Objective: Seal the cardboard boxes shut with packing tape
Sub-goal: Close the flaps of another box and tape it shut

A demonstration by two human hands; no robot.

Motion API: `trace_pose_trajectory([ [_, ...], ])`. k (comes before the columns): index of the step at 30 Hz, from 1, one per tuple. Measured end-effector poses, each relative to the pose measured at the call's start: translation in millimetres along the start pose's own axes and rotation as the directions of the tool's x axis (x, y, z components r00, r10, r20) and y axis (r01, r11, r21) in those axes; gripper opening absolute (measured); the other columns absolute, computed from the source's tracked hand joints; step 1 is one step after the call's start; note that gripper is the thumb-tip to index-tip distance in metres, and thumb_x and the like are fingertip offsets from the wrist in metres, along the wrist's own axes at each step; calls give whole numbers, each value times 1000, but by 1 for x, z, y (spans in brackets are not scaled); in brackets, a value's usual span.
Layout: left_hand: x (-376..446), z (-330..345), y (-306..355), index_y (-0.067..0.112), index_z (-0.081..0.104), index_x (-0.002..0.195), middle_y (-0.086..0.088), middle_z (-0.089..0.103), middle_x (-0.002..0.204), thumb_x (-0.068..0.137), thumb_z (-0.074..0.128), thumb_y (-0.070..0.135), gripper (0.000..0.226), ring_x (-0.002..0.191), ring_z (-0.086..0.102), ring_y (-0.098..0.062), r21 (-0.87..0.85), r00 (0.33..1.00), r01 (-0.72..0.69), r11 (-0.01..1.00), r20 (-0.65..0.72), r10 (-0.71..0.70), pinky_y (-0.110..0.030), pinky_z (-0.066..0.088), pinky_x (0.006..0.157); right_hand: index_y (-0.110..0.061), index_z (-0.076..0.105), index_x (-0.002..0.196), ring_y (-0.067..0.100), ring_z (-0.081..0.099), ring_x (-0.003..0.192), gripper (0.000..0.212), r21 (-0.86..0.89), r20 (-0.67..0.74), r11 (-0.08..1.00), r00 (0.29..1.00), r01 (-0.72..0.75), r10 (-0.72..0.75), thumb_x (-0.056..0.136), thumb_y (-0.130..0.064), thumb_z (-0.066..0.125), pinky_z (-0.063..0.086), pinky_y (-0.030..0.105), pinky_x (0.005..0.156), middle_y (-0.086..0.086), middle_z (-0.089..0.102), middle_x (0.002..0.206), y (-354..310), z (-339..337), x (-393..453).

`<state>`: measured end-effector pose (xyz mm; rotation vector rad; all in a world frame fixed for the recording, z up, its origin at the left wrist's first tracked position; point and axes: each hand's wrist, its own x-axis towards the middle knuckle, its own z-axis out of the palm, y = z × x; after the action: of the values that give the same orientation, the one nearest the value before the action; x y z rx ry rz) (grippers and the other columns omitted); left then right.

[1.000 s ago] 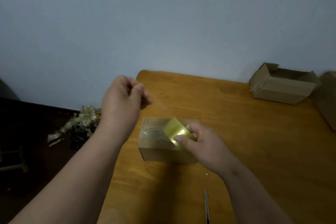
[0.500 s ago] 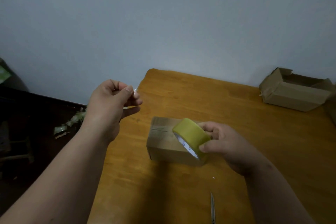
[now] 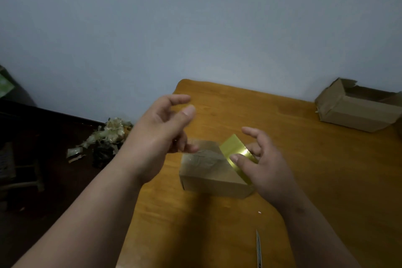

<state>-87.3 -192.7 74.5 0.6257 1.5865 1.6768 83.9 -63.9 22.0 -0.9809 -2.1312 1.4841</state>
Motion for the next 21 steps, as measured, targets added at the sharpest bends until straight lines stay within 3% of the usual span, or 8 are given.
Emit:
trace_pose_trajectory([
  [2,-2,8,5,34,66,116,11,45,70,72,72,46,46,67,51,-7,351,995,-54,935,103,19,-36,59,72,-39,45,130,-2,67,79,55,-1,18,1000,1000,9,-9,89,-14,71,47,11,59,-7,71,94,-2,1,0],
  [4,4,16,6,45,65,118,20,51,87,70,74,56,50,88,53,-1,747,980,-149,648,198,-3,-29,52,84,-40,46,129,1,69,80,56,3,40,1000,999,17,-17,88,-15,72,49,15,62,-7,72,93,-4,1,1],
  [6,10,23,6,47,63,121,17,47,98,76,71,57,47,96,48,-4,912,963,-238,333,267,-44,-25,43,82,-40,46,131,4,70,84,58,20,74,1000,997,2,-4,87,-16,73,52,18,65,-8,73,99,-4,-1,1],
  [8,14,27,5,45,68,114,15,46,92,85,68,49,29,88,46,-6,934,957,-263,241,285,-60,-23,37,74,-37,45,136,7,70,89,60,13,108,1000,994,-23,22,86,-18,74,57,26,72,-7,73,102,-6,-3,1],
  [11,20,24,5,37,73,99,13,52,94,88,68,43,14,85,52,-7,936,968,-213,280,241,-67,-26,45,72,-35,43,140,19,72,90,64,37,159,998,986,-52,45,86,-21,75,57,49,85,3,74,97,-6,-7,0],
  [14,24,21,5,37,67,111,12,56,110,81,71,54,35,98,56,-11,944,962,-183,274,230,-150,-31,49,84,-33,44,139,23,72,89,63,94,220,993,974,-72,49,86,-19,73,55,53,87,4,74,95,-6,-12,0],
  [19,24,19,0,28,78,85,24,63,65,81,78,32,5,69,55,10,844,943,-76,531,234,-236,-20,42,64,-24,45,128,25,66,75,65,196,356,960,927,-198,119,67,-7,59,50,40,67,9,72,90,-10,-17,0],
  [21,21,16,-1,22,78,79,23,67,66,84,76,24,5,68,57,10,748,944,-24,663,235,-232,-19,42,68,-22,44,127,28,67,79,62,229,390,950,914,-211,109,70,-6,62,51,41,68,14,72,95,-9,-20,0],
])
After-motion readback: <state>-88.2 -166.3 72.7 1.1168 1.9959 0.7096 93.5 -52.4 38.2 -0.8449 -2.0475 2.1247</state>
